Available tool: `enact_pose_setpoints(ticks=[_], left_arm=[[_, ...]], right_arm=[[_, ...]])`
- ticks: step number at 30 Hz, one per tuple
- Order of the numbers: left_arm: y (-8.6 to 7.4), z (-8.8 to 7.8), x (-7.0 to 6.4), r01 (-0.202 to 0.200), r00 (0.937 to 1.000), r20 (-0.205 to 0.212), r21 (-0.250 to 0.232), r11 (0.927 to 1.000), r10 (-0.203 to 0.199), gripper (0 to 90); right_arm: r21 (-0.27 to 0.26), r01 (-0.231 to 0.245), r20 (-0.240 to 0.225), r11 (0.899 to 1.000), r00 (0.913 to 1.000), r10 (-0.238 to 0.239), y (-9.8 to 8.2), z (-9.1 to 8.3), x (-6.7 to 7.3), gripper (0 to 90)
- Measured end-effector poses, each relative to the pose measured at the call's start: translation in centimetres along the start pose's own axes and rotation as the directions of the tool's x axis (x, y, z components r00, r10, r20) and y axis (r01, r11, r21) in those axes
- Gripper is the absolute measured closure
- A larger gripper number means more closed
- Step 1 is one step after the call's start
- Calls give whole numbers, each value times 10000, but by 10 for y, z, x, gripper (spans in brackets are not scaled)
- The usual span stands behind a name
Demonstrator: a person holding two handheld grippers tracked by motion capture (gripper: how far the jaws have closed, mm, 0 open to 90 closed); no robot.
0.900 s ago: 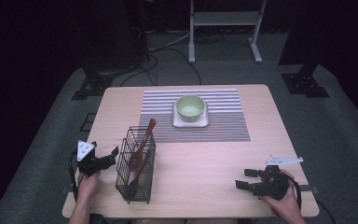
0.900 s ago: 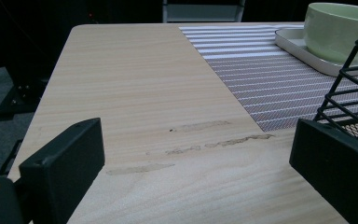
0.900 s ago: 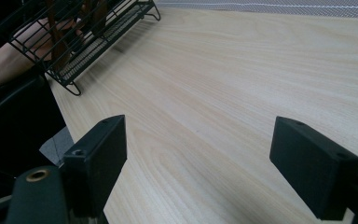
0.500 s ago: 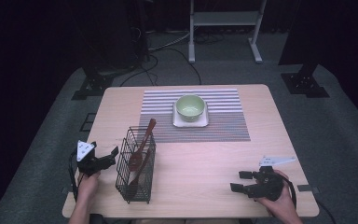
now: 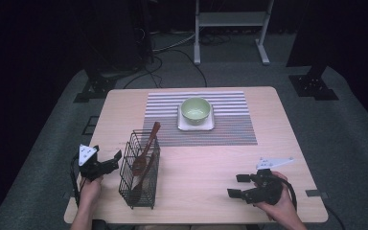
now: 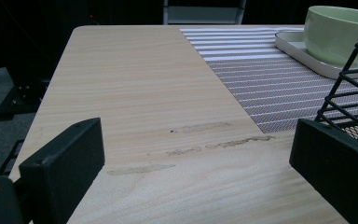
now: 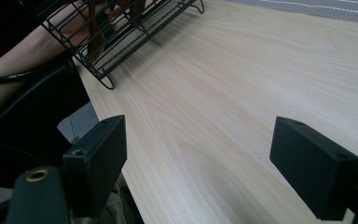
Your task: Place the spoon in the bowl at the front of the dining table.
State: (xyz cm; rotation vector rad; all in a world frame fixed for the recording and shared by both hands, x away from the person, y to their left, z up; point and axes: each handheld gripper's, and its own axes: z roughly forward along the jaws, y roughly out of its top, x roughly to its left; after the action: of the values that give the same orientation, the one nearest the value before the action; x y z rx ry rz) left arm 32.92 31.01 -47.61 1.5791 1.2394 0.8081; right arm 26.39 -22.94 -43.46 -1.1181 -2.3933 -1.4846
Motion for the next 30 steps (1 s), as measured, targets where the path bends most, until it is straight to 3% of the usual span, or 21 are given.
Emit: enact_pose_setpoints(ticks=[8, 30], left_arm=[[0, 0, 1, 62, 10000, 19, -30, 10000, -62, 22], [0, -1, 1, 112, 9999, 9, -33, 9999, -112, 23]], right_arm=[[207, 215, -222, 9996, 9995, -210, 11, 9, 12, 169], [431, 106, -1221, 9990, 9925, -53, 49, 25, 32, 164]])
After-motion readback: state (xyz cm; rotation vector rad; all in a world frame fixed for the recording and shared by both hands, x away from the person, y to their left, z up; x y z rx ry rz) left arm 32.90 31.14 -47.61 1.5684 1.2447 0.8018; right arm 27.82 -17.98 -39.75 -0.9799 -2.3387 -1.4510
